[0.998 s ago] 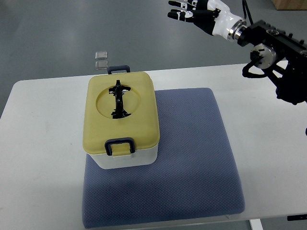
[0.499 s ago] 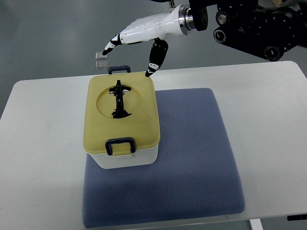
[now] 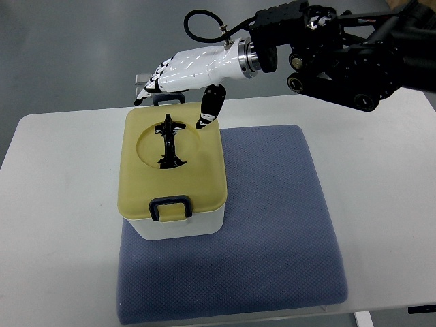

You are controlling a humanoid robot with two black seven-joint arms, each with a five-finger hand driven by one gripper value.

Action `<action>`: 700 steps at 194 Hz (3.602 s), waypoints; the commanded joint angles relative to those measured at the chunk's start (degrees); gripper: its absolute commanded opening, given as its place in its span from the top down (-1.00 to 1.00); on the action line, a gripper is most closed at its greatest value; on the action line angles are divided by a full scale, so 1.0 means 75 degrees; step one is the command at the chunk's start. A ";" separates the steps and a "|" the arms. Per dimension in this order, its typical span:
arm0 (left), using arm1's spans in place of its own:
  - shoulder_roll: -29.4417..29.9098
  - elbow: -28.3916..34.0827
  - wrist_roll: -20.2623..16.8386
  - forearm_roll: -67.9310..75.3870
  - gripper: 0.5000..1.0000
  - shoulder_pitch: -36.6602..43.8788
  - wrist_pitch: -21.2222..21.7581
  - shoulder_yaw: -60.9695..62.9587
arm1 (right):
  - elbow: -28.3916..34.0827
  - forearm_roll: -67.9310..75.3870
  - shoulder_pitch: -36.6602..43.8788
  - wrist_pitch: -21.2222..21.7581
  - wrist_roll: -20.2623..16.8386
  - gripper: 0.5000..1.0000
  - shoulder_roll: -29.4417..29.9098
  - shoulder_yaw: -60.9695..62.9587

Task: Open white storage box with right hand
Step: 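Lower the right hand and close its fingers around the black lid handle, then lift the yellow lid off the box and carry it sideways, then lower the held lid onto the cushion beside the box, then open the right hand and withdraw it from the lid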

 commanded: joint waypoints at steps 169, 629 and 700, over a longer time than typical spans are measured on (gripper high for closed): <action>0.0000 0.0000 0.0011 0.0000 -1.00 0.0000 0.0001 0.0011 | -0.0037 0.0146 -0.0480 -0.0729 -0.0095 1.00 0.0445 0.0100; 0.0000 -0.0047 0.0093 0.0000 -1.00 0.0012 -0.0011 0.0034 | 0.0069 -0.0745 -0.3902 -0.4819 0.0740 -0.76 -0.1969 -0.0111; 0.0000 -0.0047 0.0093 0.0000 -1.00 0.0012 -0.0011 0.0046 | 0.0116 -0.0745 -0.3703 -0.4795 0.0740 -0.76 -0.2754 -0.0088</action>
